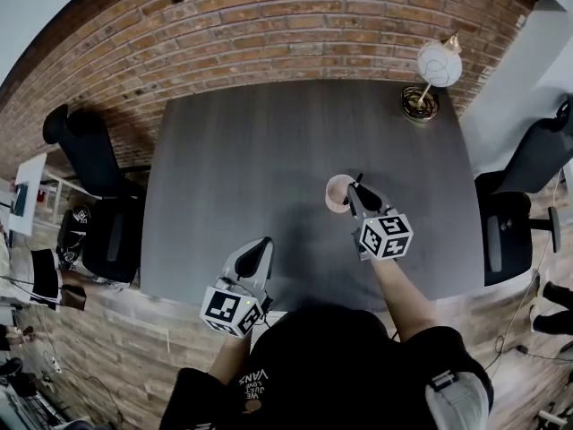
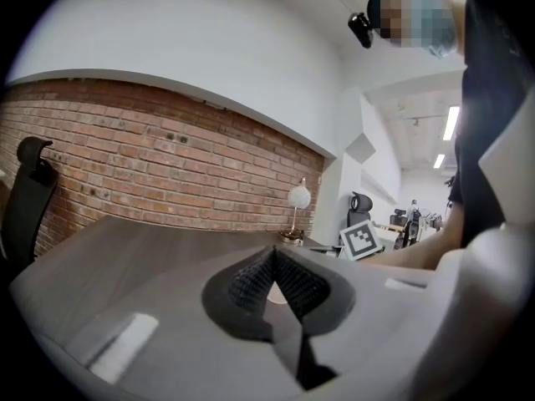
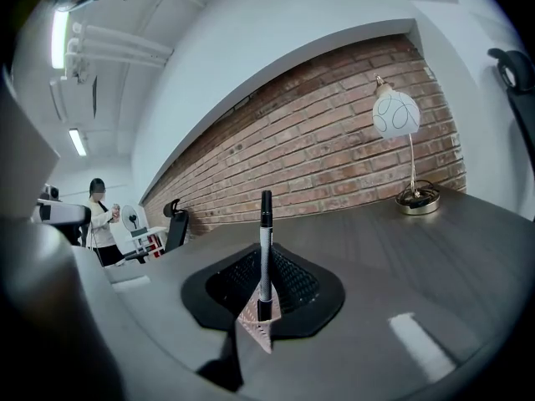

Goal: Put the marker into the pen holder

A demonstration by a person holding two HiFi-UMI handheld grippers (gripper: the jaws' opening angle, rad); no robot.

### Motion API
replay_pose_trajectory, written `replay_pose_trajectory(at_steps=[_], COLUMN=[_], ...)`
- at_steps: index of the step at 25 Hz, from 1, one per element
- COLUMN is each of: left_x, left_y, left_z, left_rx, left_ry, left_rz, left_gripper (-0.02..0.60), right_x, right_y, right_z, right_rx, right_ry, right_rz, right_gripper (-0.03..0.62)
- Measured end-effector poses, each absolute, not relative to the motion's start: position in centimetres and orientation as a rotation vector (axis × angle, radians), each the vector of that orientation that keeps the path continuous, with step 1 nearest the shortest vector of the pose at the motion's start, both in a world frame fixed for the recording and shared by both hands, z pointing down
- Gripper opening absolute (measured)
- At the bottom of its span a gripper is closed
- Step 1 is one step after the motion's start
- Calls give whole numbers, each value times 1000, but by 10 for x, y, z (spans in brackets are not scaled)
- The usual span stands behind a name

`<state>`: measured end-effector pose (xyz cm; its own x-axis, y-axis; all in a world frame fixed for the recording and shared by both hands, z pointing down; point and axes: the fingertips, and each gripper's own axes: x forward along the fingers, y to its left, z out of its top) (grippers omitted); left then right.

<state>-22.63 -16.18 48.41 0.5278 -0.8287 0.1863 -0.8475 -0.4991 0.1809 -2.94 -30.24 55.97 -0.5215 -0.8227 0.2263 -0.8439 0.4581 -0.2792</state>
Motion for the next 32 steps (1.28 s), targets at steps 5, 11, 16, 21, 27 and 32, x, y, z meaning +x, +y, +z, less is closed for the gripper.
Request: replay_pose_trajectory(at_steps=[5,11,16,21,27,32], left_x=[-226,-223,-218,-217,-218,-214], left_y=[-161,-160,-158,-155,-153,-152], left_z=[487,492,494,496,496,494], left_rx=[2528,2530,2528,2524,2517,2525], left_ry=[-1382,-1355,-1341,-1342,-1355,-1354], left_rz=[114,120,121,113,107,104], left_gripper=[52,52,52,52,52,52], right_x=[-33,-39,-39,-38,-27,-12], right_y=[-297,-290,-287,-283,-284,-287], right_z=[569,583,587,588,579,564], right_rx=[1484,1421,1391,1400,1457,1520], right_ry=[-2598,-2551,-2540,-2540,-2544,-2555], right_rz=[562,603,621,627,619,598], right_gripper=[37,37,37,38,40,40])
